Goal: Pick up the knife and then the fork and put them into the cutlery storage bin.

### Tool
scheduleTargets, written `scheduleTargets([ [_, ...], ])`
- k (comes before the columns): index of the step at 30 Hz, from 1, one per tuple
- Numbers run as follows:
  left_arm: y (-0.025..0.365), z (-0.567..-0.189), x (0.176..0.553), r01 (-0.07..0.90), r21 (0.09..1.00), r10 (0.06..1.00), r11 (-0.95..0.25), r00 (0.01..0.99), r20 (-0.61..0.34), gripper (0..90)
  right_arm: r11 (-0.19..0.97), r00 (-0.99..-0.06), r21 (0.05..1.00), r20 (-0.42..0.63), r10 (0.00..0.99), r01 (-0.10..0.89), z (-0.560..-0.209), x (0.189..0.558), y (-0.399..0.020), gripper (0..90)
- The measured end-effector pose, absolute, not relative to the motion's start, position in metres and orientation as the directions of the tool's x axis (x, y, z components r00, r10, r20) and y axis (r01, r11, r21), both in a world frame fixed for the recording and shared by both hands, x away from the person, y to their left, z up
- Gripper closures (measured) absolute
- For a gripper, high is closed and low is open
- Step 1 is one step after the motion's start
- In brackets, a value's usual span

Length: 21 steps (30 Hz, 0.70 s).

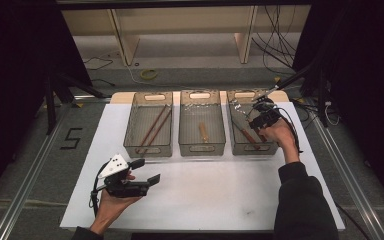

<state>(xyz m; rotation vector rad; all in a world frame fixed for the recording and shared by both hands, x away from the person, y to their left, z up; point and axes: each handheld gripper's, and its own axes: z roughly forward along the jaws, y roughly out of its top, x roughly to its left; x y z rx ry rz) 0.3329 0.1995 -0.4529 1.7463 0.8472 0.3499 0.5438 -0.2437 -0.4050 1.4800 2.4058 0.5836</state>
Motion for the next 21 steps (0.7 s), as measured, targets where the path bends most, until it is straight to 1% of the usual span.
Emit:
scheduleTargets([
  [1,0.200,-0.453,0.333,0.365,0.921,0.692,-0.134,0.700,-0.177,16.0,0.405,-0.451,0.458,-0.011,0.893,0.791,-0.406,0.544,-0.243,76.3],
  [3,0.200,-0.453,0.333,0.365,0.921,0.692,-0.134,0.700,-0.177,16.0,0.391,-0.437,0.477,-0.015,0.899,0.788,-0.406,0.544,-0.244,74.8],
  [4,0.200,-0.453,0.333,0.366,0.921,0.692,-0.133,0.699,-0.178,16.0,0.382,-0.436,0.486,-0.004,0.900,0.786,-0.405,0.544,-0.245,71.3],
  [5,0.200,-0.453,0.333,0.367,0.921,0.692,-0.134,0.699,-0.178,16.0,0.377,-0.438,0.499,0.004,0.899,0.780,-0.403,0.544,-0.245,70.3],
  [13,0.199,-0.453,0.333,0.366,0.921,0.692,-0.134,0.700,-0.177,16.0,0.378,-0.458,0.547,0.010,0.889,0.746,-0.392,0.537,-0.246,67.7],
  [17,0.199,-0.453,0.333,0.368,0.920,0.693,-0.134,0.698,-0.179,15.9,0.379,-0.472,0.565,0.021,0.881,0.733,-0.388,0.532,-0.244,64.7],
  [21,0.199,-0.453,0.333,0.370,0.919,0.693,-0.134,0.698,-0.180,16.0,0.380,-0.490,0.586,0.033,0.871,0.715,-0.385,0.527,-0.242,59.9],
])
